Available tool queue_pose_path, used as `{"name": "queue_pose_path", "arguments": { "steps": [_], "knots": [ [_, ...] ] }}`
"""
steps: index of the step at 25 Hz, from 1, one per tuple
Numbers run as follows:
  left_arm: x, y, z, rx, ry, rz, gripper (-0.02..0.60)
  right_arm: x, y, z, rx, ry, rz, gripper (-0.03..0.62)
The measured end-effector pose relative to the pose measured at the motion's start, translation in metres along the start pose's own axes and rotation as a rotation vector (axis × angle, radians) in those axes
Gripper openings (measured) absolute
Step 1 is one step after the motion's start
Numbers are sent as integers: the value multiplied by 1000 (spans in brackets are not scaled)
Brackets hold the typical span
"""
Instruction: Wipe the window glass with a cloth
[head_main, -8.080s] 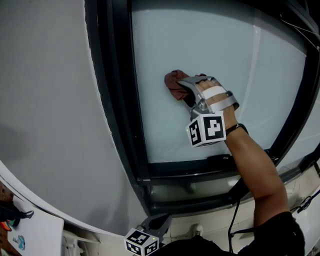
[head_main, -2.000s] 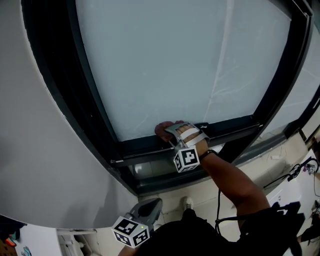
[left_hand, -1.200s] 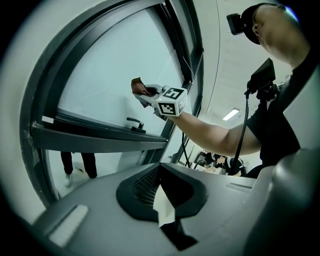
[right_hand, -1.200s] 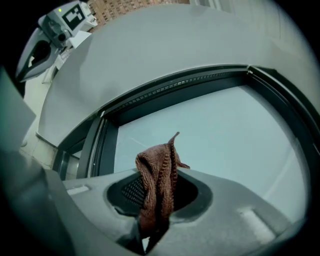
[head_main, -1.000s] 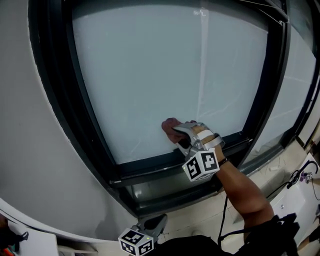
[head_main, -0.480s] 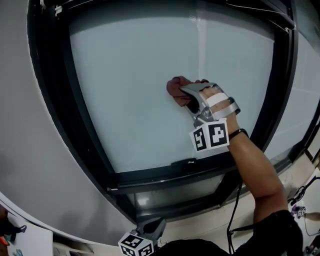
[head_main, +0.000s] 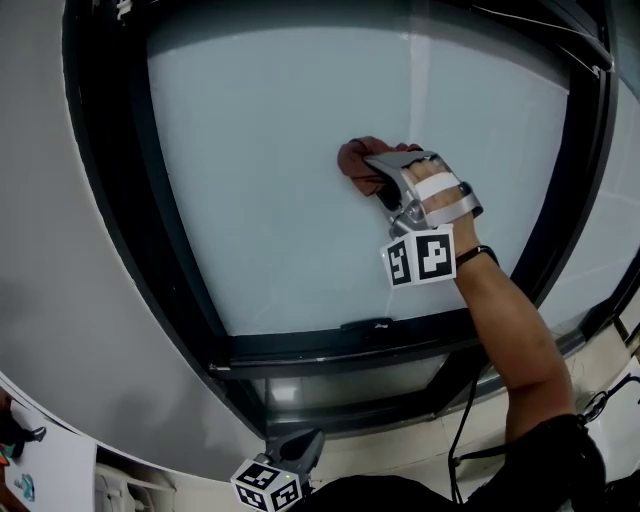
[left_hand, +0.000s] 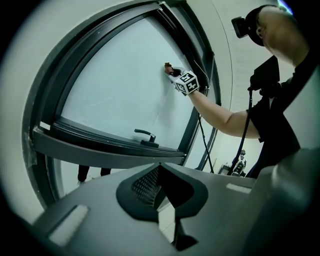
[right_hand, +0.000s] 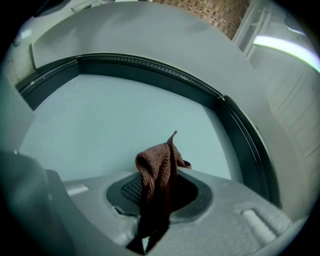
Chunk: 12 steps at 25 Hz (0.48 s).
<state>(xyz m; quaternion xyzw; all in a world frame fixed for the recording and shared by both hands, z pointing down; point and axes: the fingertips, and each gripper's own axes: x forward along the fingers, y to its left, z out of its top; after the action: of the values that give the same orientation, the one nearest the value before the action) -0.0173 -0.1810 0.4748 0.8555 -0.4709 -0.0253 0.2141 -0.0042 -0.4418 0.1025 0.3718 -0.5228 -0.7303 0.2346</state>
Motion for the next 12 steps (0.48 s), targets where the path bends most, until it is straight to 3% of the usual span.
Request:
{"name": "queue_pose_path", "arguments": {
  "steps": [12],
  "knots": [
    [0,-20,-24,-28,47,-9,17,-22,58,10,42,-18,87,77]
  ]
}}
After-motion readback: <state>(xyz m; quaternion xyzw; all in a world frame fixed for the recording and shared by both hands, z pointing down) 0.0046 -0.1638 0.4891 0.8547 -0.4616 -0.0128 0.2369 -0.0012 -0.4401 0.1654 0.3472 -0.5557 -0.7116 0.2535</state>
